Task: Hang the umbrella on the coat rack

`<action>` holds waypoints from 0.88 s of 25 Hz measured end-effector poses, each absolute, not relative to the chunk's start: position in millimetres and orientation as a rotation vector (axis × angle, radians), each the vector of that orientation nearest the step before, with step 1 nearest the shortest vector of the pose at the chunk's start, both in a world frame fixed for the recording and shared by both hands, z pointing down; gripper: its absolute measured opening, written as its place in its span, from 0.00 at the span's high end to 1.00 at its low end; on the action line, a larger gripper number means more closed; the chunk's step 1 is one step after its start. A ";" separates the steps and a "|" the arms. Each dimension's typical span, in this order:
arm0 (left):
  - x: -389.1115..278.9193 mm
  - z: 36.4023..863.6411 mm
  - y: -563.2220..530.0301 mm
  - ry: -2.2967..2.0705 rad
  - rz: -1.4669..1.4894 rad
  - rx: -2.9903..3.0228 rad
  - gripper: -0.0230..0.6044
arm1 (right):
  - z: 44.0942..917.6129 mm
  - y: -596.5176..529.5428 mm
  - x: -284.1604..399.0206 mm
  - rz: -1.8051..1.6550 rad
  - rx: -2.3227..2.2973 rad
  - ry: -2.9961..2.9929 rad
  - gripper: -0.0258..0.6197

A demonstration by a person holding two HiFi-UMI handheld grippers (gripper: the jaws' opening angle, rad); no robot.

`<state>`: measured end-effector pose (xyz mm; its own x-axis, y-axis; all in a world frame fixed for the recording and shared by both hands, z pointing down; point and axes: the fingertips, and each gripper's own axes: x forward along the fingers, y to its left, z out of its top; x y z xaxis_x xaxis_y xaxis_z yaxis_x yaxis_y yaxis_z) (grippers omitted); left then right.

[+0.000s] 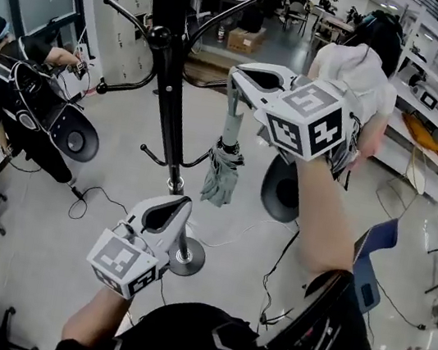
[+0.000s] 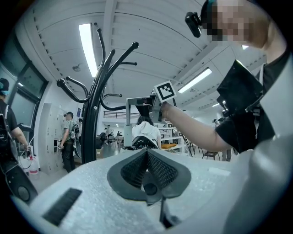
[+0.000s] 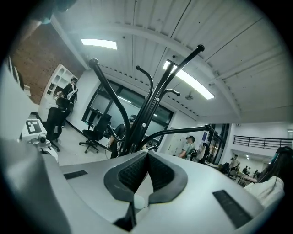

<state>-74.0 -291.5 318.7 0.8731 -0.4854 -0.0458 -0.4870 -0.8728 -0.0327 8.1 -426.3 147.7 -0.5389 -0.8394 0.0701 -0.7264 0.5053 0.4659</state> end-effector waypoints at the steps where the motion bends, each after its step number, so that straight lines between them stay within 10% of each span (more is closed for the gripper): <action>1: -70.2 321.0 -290.9 0.777 0.049 -3.003 0.95 | 148.4 -425.5 9.4 -0.547 1.293 -2.474 0.95; 22: 15.0 278.0 -306.9 0.845 0.130 -2.992 0.95 | 154.6 -418.5 27.3 -0.593 1.015 -2.489 0.95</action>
